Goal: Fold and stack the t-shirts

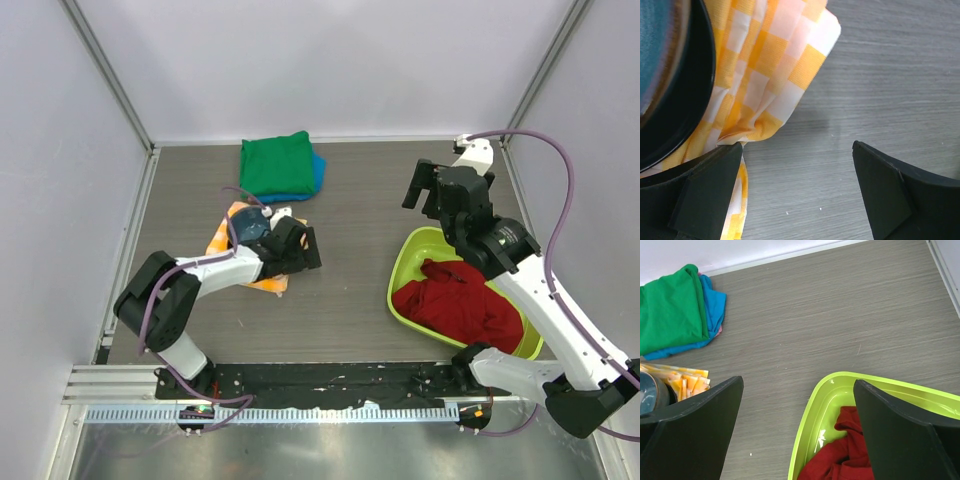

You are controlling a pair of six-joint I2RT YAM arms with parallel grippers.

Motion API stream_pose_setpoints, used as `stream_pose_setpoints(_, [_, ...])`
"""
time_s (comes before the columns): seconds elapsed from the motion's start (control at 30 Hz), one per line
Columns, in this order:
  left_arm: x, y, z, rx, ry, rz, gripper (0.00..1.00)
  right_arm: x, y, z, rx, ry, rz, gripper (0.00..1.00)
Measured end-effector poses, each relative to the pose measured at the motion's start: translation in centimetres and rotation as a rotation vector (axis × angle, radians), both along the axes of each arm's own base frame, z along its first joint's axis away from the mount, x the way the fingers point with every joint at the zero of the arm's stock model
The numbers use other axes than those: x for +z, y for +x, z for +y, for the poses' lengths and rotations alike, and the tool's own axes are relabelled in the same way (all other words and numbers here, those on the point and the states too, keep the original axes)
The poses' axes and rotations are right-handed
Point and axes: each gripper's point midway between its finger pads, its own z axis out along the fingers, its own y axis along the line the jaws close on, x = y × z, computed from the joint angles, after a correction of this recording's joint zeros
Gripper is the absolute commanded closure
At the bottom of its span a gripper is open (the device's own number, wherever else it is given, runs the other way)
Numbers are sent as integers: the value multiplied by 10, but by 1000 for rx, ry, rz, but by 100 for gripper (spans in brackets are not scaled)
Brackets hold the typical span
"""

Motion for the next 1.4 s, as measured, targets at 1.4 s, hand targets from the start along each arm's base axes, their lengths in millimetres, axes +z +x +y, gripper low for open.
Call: stream_pose_setpoints(1.4, [6, 141, 230, 631, -249, 56, 21, -23, -9, 55, 201, 58, 50, 2])
